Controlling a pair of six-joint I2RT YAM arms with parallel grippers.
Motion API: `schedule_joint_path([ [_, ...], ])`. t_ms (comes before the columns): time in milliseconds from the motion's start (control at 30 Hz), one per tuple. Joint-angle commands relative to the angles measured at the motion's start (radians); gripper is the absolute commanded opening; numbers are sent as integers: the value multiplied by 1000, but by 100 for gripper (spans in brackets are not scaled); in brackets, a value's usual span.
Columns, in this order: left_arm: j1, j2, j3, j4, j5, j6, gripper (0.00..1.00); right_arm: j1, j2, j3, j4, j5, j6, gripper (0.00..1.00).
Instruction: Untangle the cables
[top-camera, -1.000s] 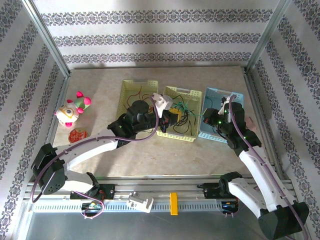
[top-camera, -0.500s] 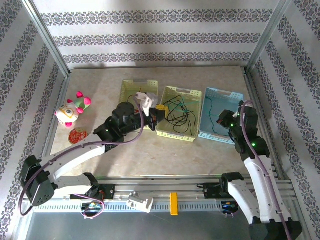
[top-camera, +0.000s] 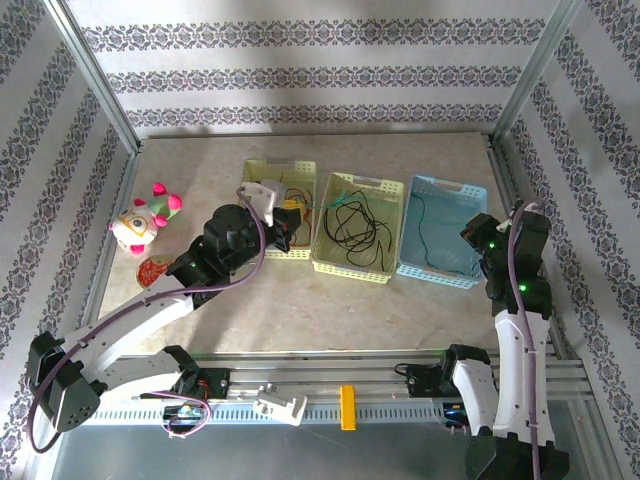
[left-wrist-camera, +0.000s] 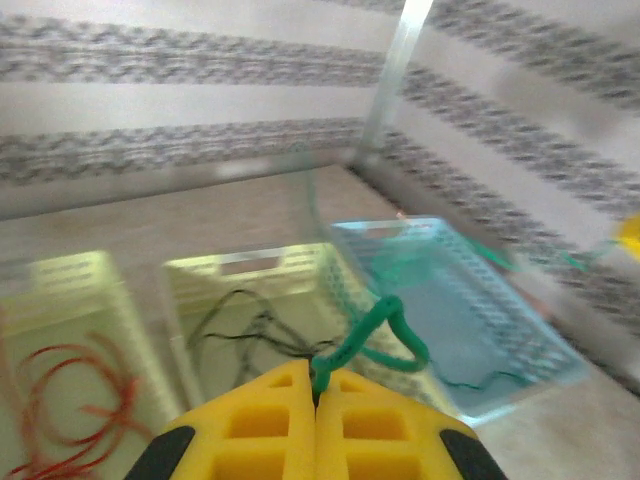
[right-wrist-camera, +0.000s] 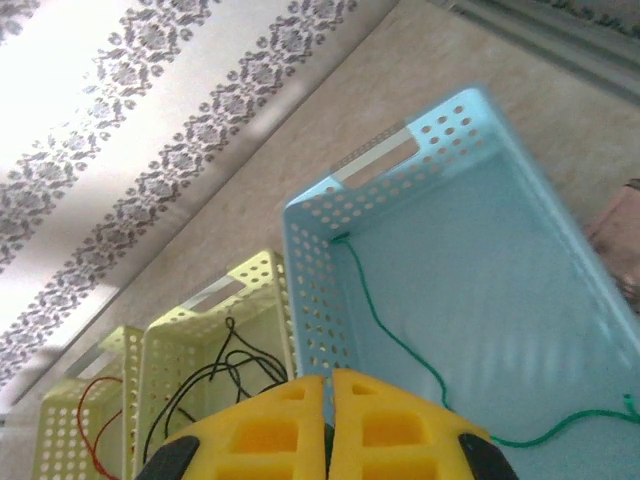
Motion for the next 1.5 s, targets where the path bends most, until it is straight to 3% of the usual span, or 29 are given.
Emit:
schedule_joint_path([
  [0, 25, -58, -28, -70, -304, 16, 0, -13, -2, 51, -28, 66, -29, 0],
  [67, 30, -94, -50, -70, -381, 4, 0, -13, -1, 57, -35, 74, -32, 0],
  [167, 35, -142, -78, -52, -405, 4, 0, -20, 7, 50, -24, 67, -26, 0],
  [600, 34, -120, -82, -26, -320, -1, 0, -56, 119, -34, 120, 42, 37, 0],
  [1000, 35, -93, -80, -2, -247, -7, 0, -79, 197, -229, 238, 153, 169, 0],
  [1033, 35, -88, -77, 1, -227, -6, 0, -79, 205, -242, 245, 158, 180, 2],
  [1133, 34, -60, -58, 5, -145, -6, 0, -79, 220, -256, 231, 154, 200, 41],
  [1200, 34, -34, -46, 6, -85, -20, 0, -74, 212, -249, 214, 167, 189, 57],
  [1333, 35, 29, -23, 14, -13, -80, 0, -65, 171, -198, 124, 228, 144, 75],
  [1467, 35, 81, -28, 66, 35, -129, 0, -58, 168, -136, 24, 239, 104, 78],
])
